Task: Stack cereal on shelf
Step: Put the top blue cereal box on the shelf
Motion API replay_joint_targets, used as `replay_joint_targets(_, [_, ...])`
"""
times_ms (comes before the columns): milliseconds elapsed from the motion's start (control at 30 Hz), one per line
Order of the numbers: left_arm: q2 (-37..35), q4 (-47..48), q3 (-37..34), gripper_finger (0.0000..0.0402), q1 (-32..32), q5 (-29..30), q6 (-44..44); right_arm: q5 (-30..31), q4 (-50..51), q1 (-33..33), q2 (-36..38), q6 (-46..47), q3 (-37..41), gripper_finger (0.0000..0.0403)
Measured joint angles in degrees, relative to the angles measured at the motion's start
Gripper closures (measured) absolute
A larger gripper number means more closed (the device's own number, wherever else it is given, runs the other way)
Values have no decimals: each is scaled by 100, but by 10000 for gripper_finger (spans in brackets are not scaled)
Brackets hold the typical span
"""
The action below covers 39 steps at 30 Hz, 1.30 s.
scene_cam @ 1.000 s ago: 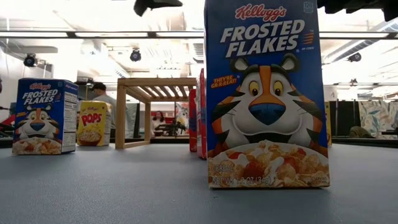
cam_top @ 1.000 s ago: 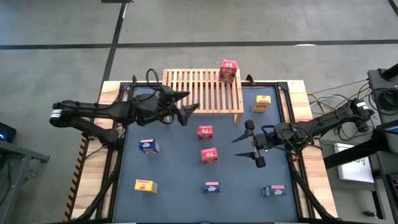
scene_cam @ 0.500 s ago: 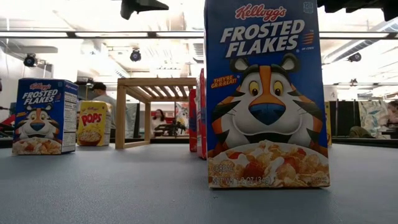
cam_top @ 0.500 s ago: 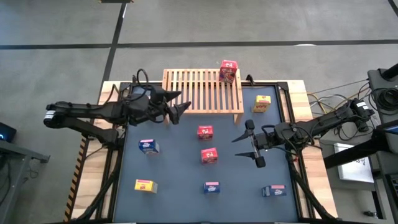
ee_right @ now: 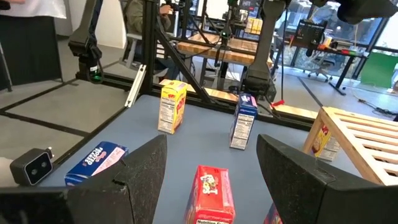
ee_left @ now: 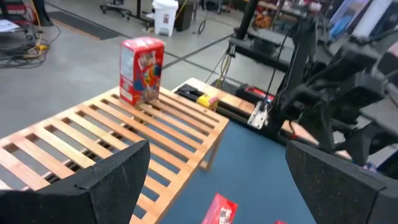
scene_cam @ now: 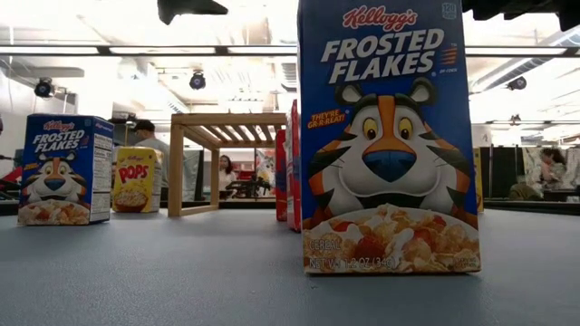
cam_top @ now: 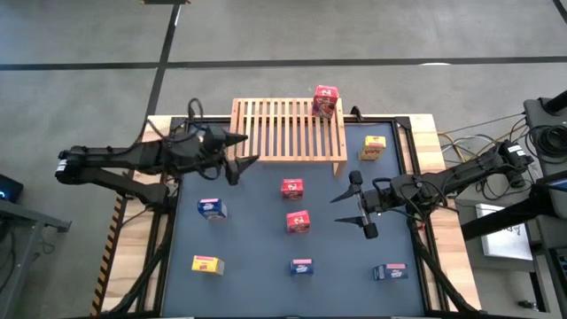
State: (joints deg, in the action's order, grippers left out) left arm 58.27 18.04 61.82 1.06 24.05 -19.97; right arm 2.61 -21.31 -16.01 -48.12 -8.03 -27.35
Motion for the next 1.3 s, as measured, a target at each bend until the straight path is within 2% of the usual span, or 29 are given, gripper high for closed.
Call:
replay_joint_targets(167, [-336,42,0,43,-7,121,328,48,-137,4,0,-109,0,165])
replay_joint_targets(267, [-484,427,2,43,-7,155,453,48,-194,4,-4,-144,0,165])
replay_joint_targets(400, [-524,927,-7,43,-7,234,408,50,-189,4,-4,-230,0,165])
replay_joint_targets(500, [-470,931,-7,43,-7,239,403,50,-183,4,-4,-258,-23,165])
replay_joint_targets(567, [-375,787,-7,43,-4,239,133,50,-188,4,-4,-315,-47,165])
replay_joint_targets(700, [-167,678,15,43,-4,136,-958,48,-172,2,-4,-355,-66,165])
replay_joint_targets(767, [-80,649,20,43,-4,48,-1078,48,-172,2,-4,-354,-66,165])
replay_joint_targets(1133, [204,633,26,43,-4,46,-426,46,-140,2,-4,-387,-66,165])
replay_joint_targets(1300, [195,705,28,43,-4,46,-389,46,-168,2,-4,-411,-79,165])
